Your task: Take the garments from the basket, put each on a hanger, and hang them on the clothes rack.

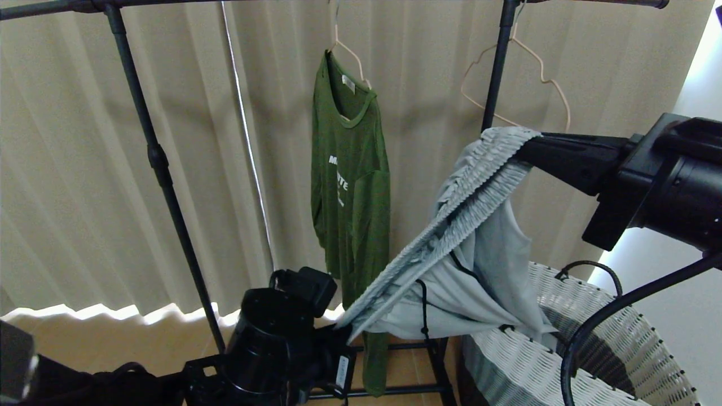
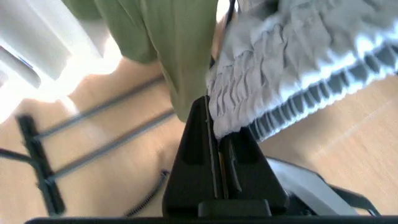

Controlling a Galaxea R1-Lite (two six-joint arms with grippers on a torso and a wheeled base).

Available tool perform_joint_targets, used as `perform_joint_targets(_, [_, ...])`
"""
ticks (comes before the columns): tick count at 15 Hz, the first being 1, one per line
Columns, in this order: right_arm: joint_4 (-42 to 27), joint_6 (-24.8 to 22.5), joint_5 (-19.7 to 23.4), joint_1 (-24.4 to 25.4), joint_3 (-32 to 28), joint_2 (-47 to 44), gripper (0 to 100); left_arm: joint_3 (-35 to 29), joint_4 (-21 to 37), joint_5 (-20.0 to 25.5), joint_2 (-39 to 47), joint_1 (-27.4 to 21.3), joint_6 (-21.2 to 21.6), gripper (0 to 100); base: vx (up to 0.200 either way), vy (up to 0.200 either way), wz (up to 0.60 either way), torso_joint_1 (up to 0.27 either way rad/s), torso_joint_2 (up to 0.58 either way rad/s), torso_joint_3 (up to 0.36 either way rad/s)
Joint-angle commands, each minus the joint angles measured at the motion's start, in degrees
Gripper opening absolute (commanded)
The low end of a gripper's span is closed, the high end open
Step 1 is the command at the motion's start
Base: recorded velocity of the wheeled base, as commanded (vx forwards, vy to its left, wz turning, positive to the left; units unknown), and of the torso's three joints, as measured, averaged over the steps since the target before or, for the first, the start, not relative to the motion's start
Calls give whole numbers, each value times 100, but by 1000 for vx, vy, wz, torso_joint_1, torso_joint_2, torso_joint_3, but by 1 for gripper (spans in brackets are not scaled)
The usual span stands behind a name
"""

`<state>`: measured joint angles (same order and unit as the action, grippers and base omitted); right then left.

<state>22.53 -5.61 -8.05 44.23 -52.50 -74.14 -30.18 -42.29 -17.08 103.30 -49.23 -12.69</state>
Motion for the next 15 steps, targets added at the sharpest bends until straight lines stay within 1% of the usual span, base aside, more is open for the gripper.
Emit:
perform_joint_targets(1, [6,-2,-4,-257,109,225,0,-462,45,-24,-1128,625,671,0,0,0,0,0,0,0])
perform_joint_targets(3, [15,51,5,-389,91,278,0,-1130,230,-6,-1524,1108,1058,0,0,0,0,0,0,0])
perform_joint_targets(4, [15,148,5,-433,74,295,0,-1666,450,3,-1656,1319,1172,0,0,0,0,0,0,0])
perform_joint_targets(5, [15,192,58,-459,56,295,0,-2053,634,-6,-1699,1363,1172,0,0,0,0,0,0,0])
perform_joint_targets(7, [15,192,277,-564,-120,295,0,-3064,1241,-6,-1919,1381,1172,0,0,0,0,0,0,0])
perform_joint_targets(8, [15,192,286,-564,-137,295,0,-3134,1293,-6,-1928,1372,1181,0,0,0,0,0,0,0])
perform_joint_targets(10, [15,200,435,-670,-673,207,0,-4435,1961,12,-2025,1372,1190,0,0,0,0,0,0,0])
perform_joint_targets(12, [15,218,506,-670,-972,111,0,-4927,2155,12,-2007,1372,1190,0,0,0,0,0,0,0])
perform_joint_targets(13, [6,280,558,-670,-1315,-12,0,-5278,2374,20,-1998,1363,1225,0,0,0,0,0,0,0])
perform_joint_targets(15, [15,306,602,-784,-1491,-153,0,-5314,2418,29,-1989,1363,1225,0,0,0,0,0,0,0])
